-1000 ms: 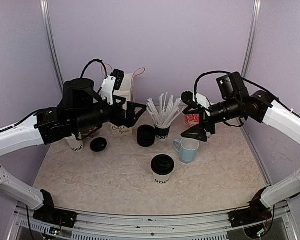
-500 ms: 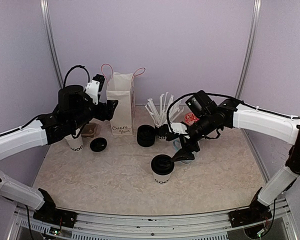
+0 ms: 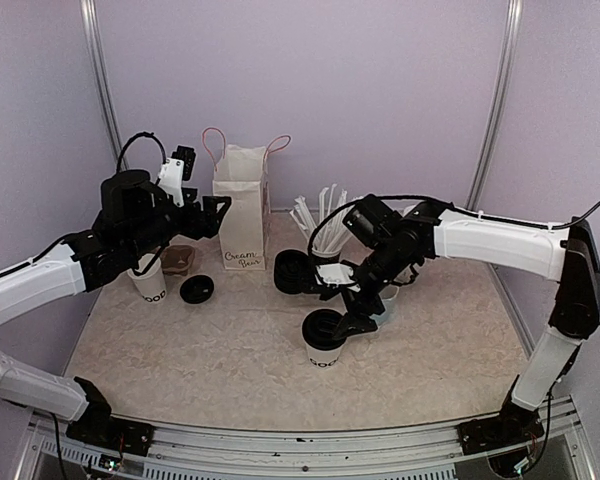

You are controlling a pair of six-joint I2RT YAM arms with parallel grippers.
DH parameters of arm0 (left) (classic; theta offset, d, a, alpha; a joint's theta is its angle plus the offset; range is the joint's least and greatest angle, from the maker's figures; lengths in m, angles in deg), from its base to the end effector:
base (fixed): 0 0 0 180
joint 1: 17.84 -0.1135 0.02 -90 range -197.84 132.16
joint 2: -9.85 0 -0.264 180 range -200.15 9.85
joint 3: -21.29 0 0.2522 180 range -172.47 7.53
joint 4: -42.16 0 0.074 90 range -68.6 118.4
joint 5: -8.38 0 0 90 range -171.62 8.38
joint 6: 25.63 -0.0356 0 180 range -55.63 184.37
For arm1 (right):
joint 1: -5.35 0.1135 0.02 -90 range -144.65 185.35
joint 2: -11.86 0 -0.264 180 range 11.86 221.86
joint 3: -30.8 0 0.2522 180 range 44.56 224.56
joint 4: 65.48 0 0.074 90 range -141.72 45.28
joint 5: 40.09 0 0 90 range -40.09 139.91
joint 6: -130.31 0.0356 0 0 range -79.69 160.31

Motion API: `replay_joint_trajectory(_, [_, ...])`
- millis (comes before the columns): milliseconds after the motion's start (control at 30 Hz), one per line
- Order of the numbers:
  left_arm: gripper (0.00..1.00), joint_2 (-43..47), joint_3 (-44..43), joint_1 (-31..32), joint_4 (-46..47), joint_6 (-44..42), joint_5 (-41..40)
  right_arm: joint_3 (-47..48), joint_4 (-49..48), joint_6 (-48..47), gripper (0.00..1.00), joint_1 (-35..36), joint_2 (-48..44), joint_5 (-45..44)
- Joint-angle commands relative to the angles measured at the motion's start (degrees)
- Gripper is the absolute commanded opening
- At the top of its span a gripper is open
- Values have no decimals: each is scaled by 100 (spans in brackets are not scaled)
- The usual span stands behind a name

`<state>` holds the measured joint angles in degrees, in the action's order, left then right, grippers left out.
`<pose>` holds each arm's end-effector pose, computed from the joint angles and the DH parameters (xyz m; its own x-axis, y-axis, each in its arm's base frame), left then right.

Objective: Pack the takeout coffee

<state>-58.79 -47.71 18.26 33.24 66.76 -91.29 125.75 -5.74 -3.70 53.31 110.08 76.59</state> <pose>0.2329 -0.1625 0.3447 -0.1388 0.0503 -0.9890 0.4412 0.8973 -0.0163 0.2276 0.2763 0.2661 0.1267 -0.7865 -0.6044 -0.9900 -0.1383 -0.0276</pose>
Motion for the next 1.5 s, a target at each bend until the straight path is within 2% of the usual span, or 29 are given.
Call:
replay_joint_trajectory(0, [85, 50, -83, -15, -14, 44, 122, 218, 285, -55, 87, 127, 193, 65])
replay_joint_trajectory(133, [85, 107, -83, -15, -36, 40, 107, 290, 389, -30, 84, 181, 364, 52])
replay_joint_trajectory(567, [85, 97, -83, -65, -53, 33, 111, 346, 447, 154, 58, 267, 423, -65])
replay_joint_trajectory(733, [85, 92, -83, -164, -45, 66, 178, 213, 549, 297, 50, 267, 37, -137])
replay_joint_trajectory(967, [85, 54, -84, -393, -19, 153, 326, -510, 470, 375, 47, 182, -815, -203])
replay_joint_trajectory(1033, [85, 30, -91, -446, -27, 156, 330, -690, 429, 371, 49, 117, -987, -230])
replay_joint_trajectory(1133, [84, -6, -98, -525, -27, 161, 377, -865, 243, 404, 63, 99, -1143, -336])
replay_joint_trajectory(1233, [84, -34, -109, -617, -28, 205, 454, -696, 158, 454, 69, 99, -997, -348])
replay_joint_trajectory(1300, [84, -44, -114, -667, -18, 238, 503, -499, 169, 478, 77, 107, -767, -261])
replay_joint_trajectory(1467, [84, -28, -101, -692, -18, 238, 497, -59, 139, 484, 79, 197, -193, -265])
